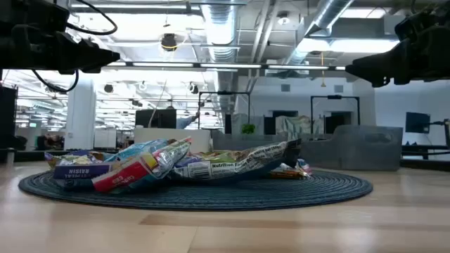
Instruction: Pick and place Granola Bars by type
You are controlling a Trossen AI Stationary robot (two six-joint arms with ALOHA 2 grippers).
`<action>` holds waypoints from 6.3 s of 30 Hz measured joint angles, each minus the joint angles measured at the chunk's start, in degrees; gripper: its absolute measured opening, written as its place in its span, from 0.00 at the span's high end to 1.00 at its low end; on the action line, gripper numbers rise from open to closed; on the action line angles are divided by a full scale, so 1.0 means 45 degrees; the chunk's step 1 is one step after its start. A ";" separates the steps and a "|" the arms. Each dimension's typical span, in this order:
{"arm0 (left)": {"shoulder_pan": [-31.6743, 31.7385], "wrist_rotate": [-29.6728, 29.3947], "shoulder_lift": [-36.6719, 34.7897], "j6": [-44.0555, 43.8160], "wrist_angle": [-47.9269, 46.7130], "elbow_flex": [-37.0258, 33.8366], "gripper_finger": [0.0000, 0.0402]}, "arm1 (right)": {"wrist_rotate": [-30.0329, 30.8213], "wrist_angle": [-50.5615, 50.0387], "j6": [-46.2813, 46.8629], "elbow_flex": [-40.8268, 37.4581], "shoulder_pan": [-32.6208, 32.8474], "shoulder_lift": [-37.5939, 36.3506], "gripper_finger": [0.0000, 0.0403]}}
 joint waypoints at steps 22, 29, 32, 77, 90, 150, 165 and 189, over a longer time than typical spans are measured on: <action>0.0000 0.0000 -0.0004 0.0000 0.0000 0.0004 0.69 | 0.0002 0.0001 0.0000 -0.0004 -0.0004 -0.0004 0.58; 0.0000 0.0000 -0.0003 0.0000 0.0000 0.0003 0.69 | 0.0000 0.0000 0.0000 0.0000 -0.0005 -0.0005 0.58; 0.0000 0.0000 0.0001 0.0000 -0.0002 0.0002 0.69 | 0.0005 0.0003 0.0000 0.0000 -0.0001 -0.0004 0.58; 0.0000 0.0000 -0.0004 0.0000 0.0000 -0.0001 0.69 | 0.0002 0.0001 -0.0002 -0.0001 -0.0002 -0.0003 0.58; 0.0000 -0.3095 0.0185 0.1016 -0.0019 -0.0001 0.69 | 0.0001 0.0000 -0.0001 -0.0001 -0.0001 -0.0003 0.58; 0.0000 -0.3272 0.0185 0.0563 0.0010 0.0004 0.69 | -0.0180 0.0010 0.3242 0.0000 0.0005 -0.0005 0.58; 0.0000 0.0269 0.0190 -0.3100 0.0029 0.0002 0.69 | -0.0214 0.1404 0.4789 -0.0005 0.0015 -0.0005 0.58; 0.0005 -0.4963 0.0185 0.0744 0.5068 0.0118 0.69 | 0.0146 0.4965 -0.0869 0.1574 0.0857 0.1427 0.58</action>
